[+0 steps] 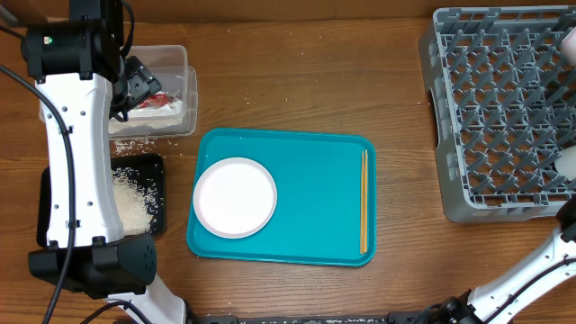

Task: Sort waste into correct bins and load items into the dishwasher
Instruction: 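Place the saucer upright in the rack and open the right gripper, then reach the right gripper to the wooden chopsticks on the tray, then close the right gripper on the chopsticks, then carry the chopstick with the right gripper into the dish rack and release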

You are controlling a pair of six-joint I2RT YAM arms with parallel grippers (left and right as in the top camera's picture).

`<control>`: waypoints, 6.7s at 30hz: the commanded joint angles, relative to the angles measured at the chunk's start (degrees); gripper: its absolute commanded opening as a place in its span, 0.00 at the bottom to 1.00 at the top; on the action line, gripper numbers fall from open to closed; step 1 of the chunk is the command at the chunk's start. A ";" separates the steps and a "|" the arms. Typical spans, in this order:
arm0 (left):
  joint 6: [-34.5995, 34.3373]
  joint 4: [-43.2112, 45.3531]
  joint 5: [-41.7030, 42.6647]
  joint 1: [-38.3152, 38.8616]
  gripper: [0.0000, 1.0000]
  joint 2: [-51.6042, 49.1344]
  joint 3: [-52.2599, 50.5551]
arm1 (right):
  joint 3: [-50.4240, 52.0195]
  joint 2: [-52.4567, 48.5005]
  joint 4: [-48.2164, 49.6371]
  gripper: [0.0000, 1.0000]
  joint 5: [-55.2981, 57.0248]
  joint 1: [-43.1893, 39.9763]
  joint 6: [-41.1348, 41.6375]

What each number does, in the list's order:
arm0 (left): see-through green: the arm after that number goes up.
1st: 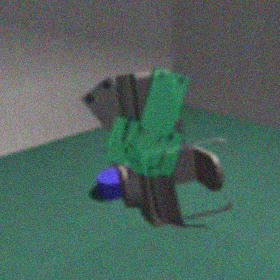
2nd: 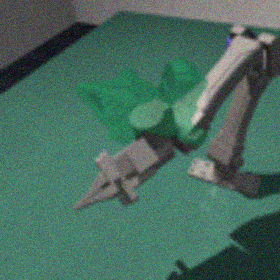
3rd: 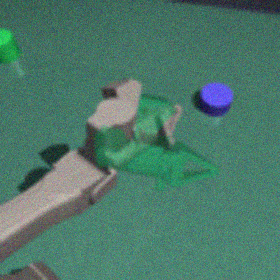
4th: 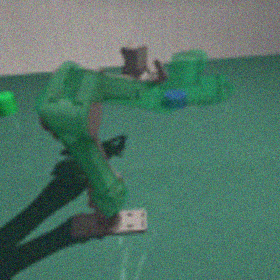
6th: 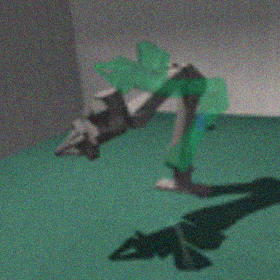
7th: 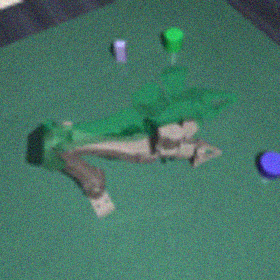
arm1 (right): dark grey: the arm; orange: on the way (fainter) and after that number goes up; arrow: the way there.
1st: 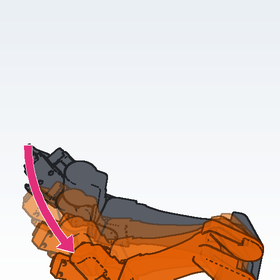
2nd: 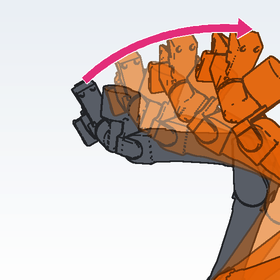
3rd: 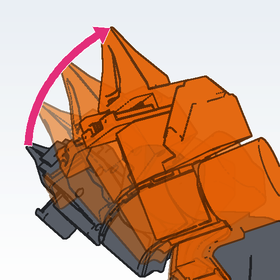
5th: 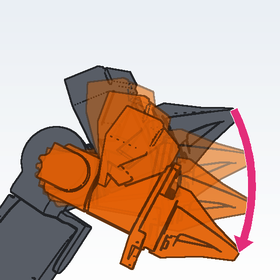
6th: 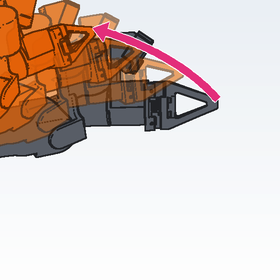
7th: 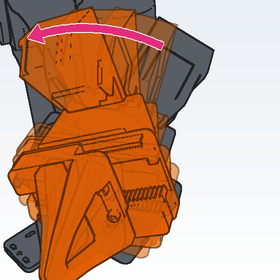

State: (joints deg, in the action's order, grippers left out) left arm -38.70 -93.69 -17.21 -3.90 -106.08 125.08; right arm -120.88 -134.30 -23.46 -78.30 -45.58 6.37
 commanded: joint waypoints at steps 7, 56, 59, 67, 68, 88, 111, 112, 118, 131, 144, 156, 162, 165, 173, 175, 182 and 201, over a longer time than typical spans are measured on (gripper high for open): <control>-0.55 -0.11 -0.94 -0.09 1.00 0.00 0.31 | 5.18 -3.13 0.96 0.04 1.95 -0.13 4.39; -0.55 -0.11 -0.94 -0.09 1.00 0.00 0.31 | 4.66 18.25 -33.18 0.19 21.40 -0.09 6.10; -0.55 -0.11 -0.94 -0.09 1.00 0.00 0.31 | 4.66 20.94 -38.91 0.19 18.69 3.32 -0.50; -0.55 -0.11 -0.94 -0.09 1.00 0.00 0.31 | 4.66 32.46 -56.28 0.19 29.31 15.15 -12.44; -0.55 -0.11 -0.94 -0.09 1.00 0.00 0.31 | 4.66 33.22 -57.79 0.19 31.45 17.07 -12.41; -0.55 -0.11 -0.94 -0.09 1.00 0.00 0.31 | 19.08 34.38 -60.46 0.66 68.43 64.26 -1.14; -0.55 -0.11 -0.94 -0.09 1.00 0.00 0.31 | 53.96 33.33 -27.50 0.47 73.77 67.73 13.25; -0.55 -0.11 -0.94 -0.09 1.00 0.00 0.31 | 54.21 33.03 -27.08 0.47 74.97 67.78 13.27; -0.55 -0.09 -0.94 -0.09 1.00 0.00 0.31 | 54.29 31.36 -27.15 0.47 82.31 69.48 16.90; -0.55 -0.11 -0.94 -0.09 1.00 0.00 0.31 | 56.22 31.28 -23.69 0.47 88.94 75.67 24.50; -0.55 -0.11 -0.94 -0.09 1.00 0.00 0.31 | 57.64 31.28 -23.02 0.48 93.44 76.28 26.47; -0.55 -0.11 -0.94 -0.09 1.00 0.00 0.31 | 60.48 31.28 -18.80 0.48 89.35 76.32 26.36; -0.55 -0.11 -0.94 -0.09 1.00 0.00 0.31 | 61.05 31.26 -18.75 0.48 89.39 76.32 24.92; -0.55 -0.11 -0.94 -0.09 1.00 0.00 0.31 | 61.05 31.19 -18.47 0.48 89.42 76.32 23.39; -0.55 -0.11 -0.94 -0.09 1.00 0.00 0.31 | 65.51 31.04 -14.23 0.47 89.29 76.32 23.41; -0.55 -0.11 -0.94 -0.09 1.00 0.00 0.31 | 66.23 31.04 -13.66 0.47 88.91 76.32 23.43; -0.55 -0.11 -0.94 -0.09 1.00 0.00 0.31 | 64.32 31.06 -16.09 0.28 86.82 76.32 23.63; -0.57 -0.11 -0.94 -0.09 1.00 0.00 0.31 | 19.61 31.12 -49.77 0.04 96.28 65.55 9.16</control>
State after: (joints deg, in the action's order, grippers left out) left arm -38.70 -93.67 -17.21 -3.90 -106.08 125.08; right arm -91.88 -103.70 -70.70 15.44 25.26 24.43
